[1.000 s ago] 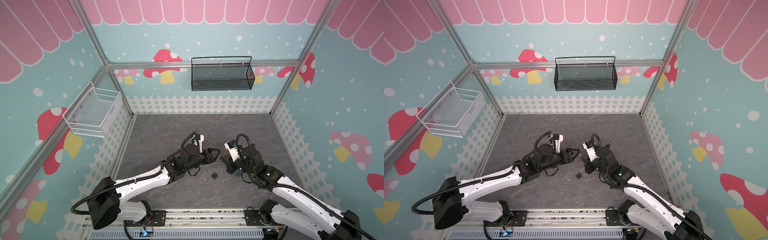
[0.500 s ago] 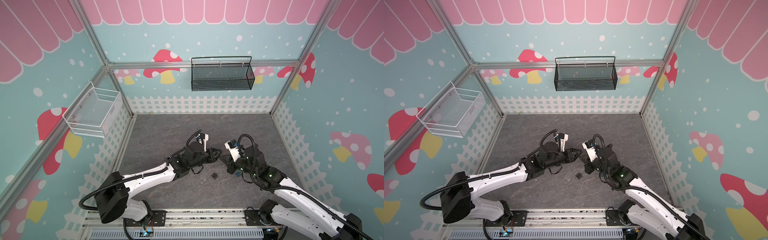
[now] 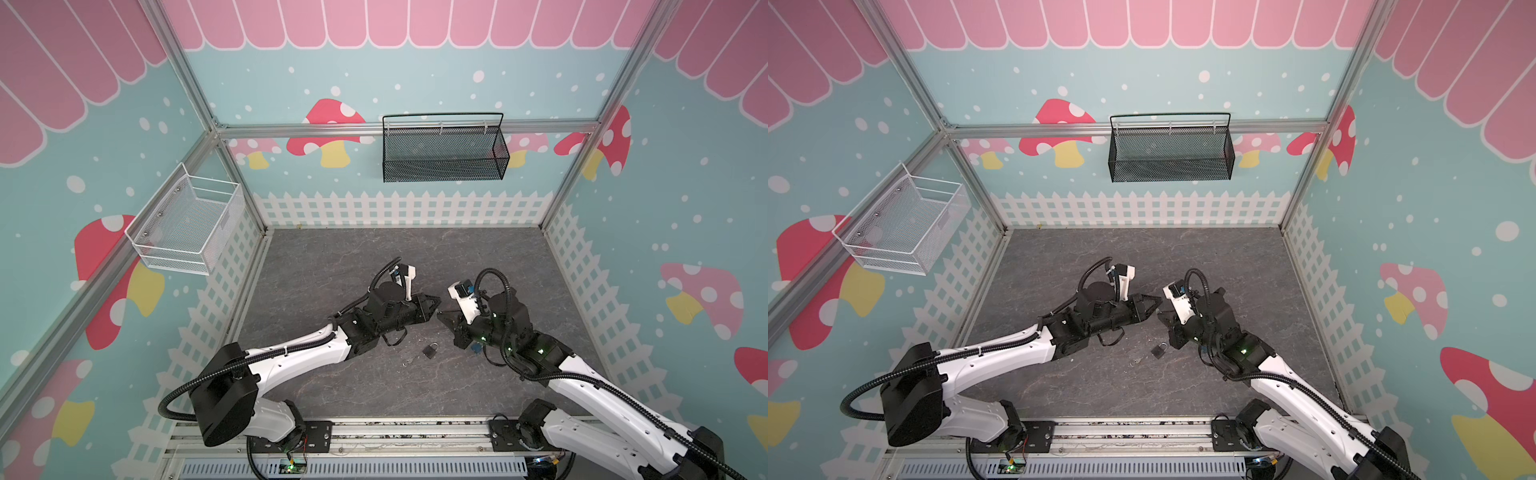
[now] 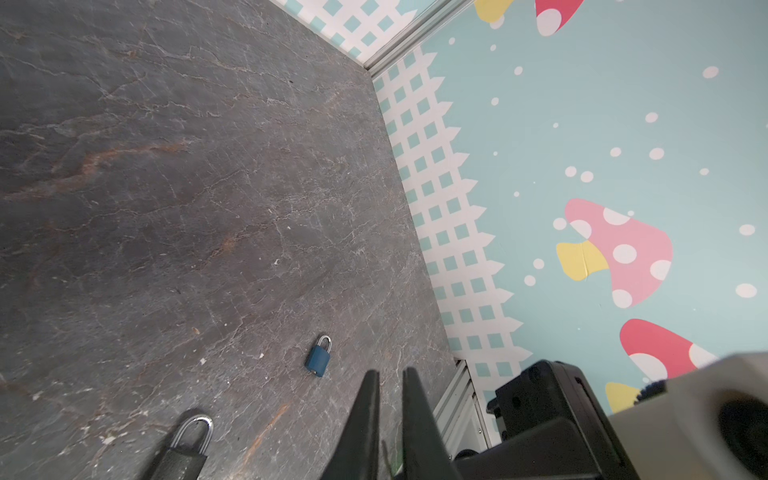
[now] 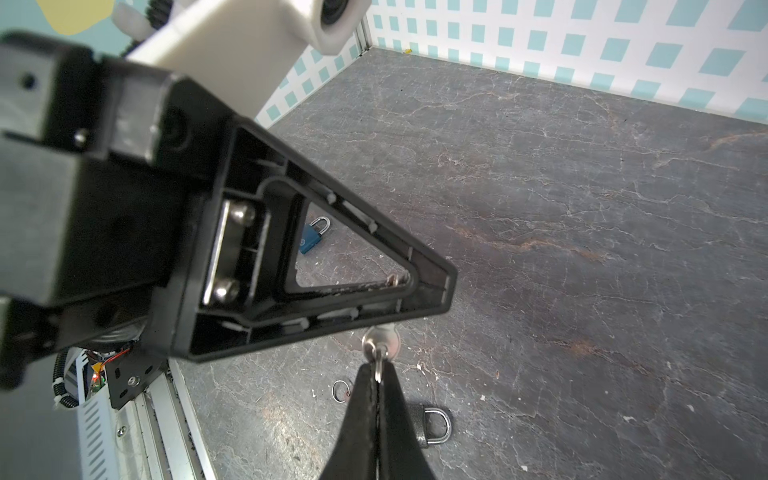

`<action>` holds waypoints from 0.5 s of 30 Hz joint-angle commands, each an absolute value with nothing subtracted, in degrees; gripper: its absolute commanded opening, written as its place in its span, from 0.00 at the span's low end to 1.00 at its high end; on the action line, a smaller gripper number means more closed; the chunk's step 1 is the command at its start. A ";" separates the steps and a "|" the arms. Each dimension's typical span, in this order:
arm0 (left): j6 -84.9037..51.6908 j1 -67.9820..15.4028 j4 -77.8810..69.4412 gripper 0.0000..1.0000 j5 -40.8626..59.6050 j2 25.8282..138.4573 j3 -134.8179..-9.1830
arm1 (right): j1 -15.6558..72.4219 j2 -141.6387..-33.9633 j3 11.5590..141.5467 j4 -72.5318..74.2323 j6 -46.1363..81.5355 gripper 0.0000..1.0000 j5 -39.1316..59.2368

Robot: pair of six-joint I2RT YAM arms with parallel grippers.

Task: Unlock with the key
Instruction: 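Lift the key with the right gripper toward the left gripper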

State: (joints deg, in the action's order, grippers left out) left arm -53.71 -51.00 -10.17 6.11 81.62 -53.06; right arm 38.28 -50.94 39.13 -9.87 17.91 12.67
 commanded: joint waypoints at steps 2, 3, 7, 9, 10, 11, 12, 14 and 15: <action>-53.88 -50.54 -11.04 0.03 6.94 82.40 -54.14 | 38.15 -51.28 39.67 -9.56 16.26 0.00 11.96; -53.88 -50.47 -11.01 0.00 7.11 82.46 -54.13 | 38.14 -51.33 39.72 -9.59 16.17 0.00 11.84; -53.88 -50.19 -11.08 0.00 7.79 82.29 -53.88 | 38.21 -51.58 40.29 -9.83 16.08 0.00 11.23; -53.55 -50.01 -11.62 0.00 8.03 82.04 -53.64 | 38.14 -51.67 40.59 -9.84 16.08 0.00 11.15; -53.44 -49.93 -12.12 0.00 8.16 81.84 -53.44 | 38.15 -51.68 40.82 -9.82 16.15 0.00 11.16; -53.36 -49.84 -12.72 0.00 8.34 81.59 -53.13 | 38.17 -51.76 41.03 -9.90 16.25 0.02 10.92; -53.22 -49.68 -13.41 0.00 8.55 81.41 -52.86 | 38.14 -51.86 41.32 -10.14 16.33 0.08 10.61; -52.92 -49.24 -15.83 0.00 9.13 80.98 -51.94 | 38.17 -51.95 41.97 -10.74 16.43 0.22 9.96; -52.87 -48.99 -17.24 0.00 9.62 80.77 -51.32 | 38.15 -51.94 42.30 -11.03 16.52 0.28 9.89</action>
